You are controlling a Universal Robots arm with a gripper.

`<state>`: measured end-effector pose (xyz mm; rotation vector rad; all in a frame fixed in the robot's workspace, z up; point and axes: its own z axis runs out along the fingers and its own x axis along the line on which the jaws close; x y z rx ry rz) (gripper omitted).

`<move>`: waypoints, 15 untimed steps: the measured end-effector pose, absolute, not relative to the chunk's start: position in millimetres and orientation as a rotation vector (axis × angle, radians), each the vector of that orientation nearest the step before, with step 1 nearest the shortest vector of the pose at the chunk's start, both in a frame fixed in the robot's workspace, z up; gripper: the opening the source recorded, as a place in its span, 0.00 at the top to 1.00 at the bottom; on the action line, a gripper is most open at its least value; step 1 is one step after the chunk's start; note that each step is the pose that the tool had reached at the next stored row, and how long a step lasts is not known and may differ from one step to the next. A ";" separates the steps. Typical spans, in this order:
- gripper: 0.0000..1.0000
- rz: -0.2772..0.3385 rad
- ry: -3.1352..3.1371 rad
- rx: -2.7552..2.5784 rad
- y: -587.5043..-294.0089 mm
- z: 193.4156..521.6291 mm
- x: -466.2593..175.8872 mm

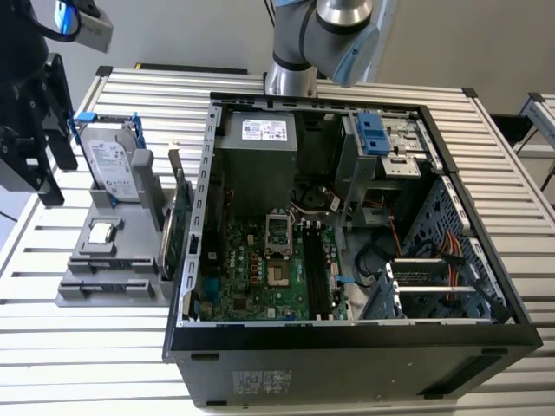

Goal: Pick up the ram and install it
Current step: 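Pick up the ram and move it above insertion slot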

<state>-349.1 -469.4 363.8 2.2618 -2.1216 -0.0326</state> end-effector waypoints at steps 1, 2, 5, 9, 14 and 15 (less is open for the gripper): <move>0.00 -0.033 -2.122 2.262 -469.4 363.3 -349.1; 0.00 -0.033 -2.122 2.262 -469.3 362.8 -349.1; 0.00 -0.033 -2.122 2.262 -469.2 361.2 -349.2; 0.00 -0.032 -2.122 2.262 -469.0 359.1 -349.2; 0.00 -0.031 -2.121 2.261 -468.7 356.6 -349.1; 0.00 -0.031 -2.121 2.261 -468.7 356.0 -349.1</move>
